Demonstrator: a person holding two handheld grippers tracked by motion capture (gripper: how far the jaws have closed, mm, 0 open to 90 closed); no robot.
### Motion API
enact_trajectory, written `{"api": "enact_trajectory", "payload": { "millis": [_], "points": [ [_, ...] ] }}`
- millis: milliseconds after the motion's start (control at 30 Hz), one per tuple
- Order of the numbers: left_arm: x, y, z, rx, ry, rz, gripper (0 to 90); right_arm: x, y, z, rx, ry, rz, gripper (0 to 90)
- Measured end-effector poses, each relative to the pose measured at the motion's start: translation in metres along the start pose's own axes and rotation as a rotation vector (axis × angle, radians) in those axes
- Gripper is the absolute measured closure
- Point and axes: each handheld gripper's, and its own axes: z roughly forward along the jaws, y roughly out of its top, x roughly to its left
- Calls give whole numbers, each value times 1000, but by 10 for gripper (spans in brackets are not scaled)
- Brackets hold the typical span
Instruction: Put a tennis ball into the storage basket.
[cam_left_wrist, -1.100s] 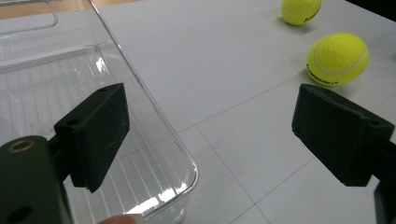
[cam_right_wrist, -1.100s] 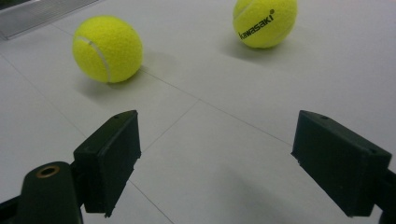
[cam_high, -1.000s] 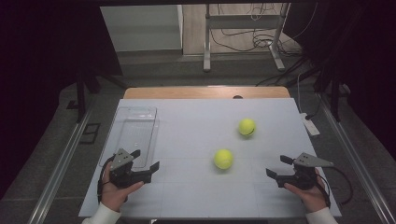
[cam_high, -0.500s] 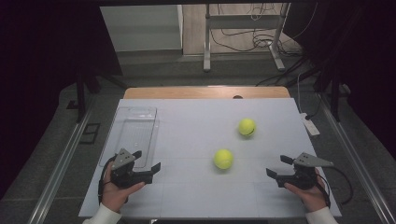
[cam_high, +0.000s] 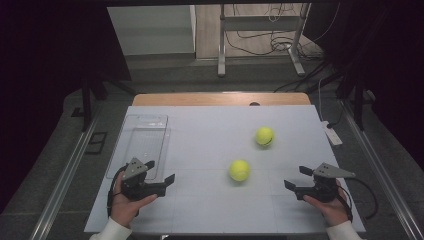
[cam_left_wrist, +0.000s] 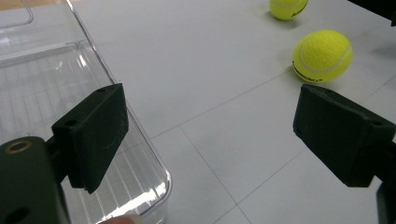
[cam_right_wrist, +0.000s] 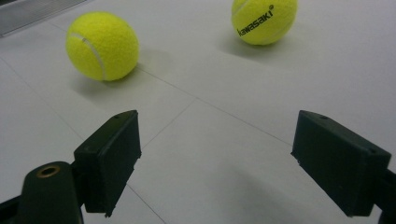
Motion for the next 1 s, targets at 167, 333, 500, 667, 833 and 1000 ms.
{"api": "enact_trajectory", "payload": {
  "millis": [167, 333, 500, 667, 833, 1000],
  "points": [
    [-3, 4, 2, 0, -9, 7, 112, 0, -1, 0, 3, -2, 1, 160],
    [-6, 8, 7, 3, -23, 18, 112, -1, -1, 1, 11, -5, -2, 160],
    [-10, 11, 11, 9, -35, 30, 111, -1, -2, 2, 12, -7, -6, 160],
    [-13, 14, 12, 7, -43, 39, 109, -1, -2, 2, 13, -8, -8, 160],
    [-16, 17, 15, 9, -53, 45, 109, -1, -2, 2, 17, -7, -7, 159],
    [-18, 18, 18, 13, -63, 52, 108, -1, -2, 2, 18, -7, -6, 159]
  ]
}}
